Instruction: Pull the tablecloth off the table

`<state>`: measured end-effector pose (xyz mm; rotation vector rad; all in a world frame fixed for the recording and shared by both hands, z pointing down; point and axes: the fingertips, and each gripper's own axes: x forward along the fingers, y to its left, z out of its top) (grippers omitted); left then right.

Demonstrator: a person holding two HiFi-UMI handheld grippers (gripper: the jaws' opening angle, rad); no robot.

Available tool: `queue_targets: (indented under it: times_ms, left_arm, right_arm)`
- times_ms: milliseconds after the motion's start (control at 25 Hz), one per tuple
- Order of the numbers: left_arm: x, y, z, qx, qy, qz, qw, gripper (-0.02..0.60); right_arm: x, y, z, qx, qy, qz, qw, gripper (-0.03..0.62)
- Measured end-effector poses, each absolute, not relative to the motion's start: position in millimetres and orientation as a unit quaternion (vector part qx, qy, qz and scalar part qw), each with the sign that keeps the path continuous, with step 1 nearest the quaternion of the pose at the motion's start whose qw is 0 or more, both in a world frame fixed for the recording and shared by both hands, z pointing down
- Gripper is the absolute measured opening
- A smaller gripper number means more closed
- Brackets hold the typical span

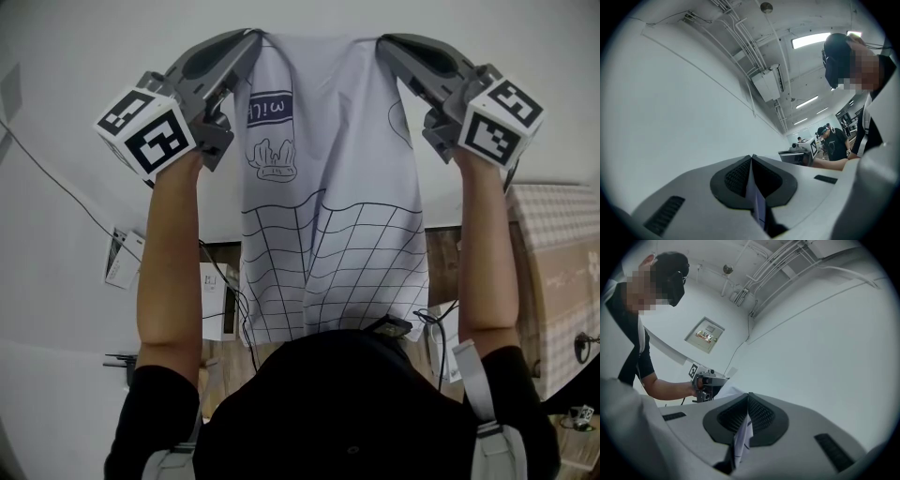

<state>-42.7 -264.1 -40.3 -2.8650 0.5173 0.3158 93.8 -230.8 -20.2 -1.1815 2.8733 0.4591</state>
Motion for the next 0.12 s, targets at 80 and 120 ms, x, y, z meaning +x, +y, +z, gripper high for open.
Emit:
queue_targets:
  times_ms: [80, 120]
  left_arm:
    - [-43.3, -261.3, -39.0, -0.973, 0.177, 0.107, 0.105, 0.015]
    - [-43.6, -259.5, -38.7, -0.973, 0.178, 0.106, 0.105, 0.015]
  right_arm:
    - [93.3, -228.4, -19.2, -0.376, 0.914, 0.148, -0.001, 0.020]
    - [93.0, -226.9, -19.0, -0.376, 0.914, 0.150, -0.002, 0.020]
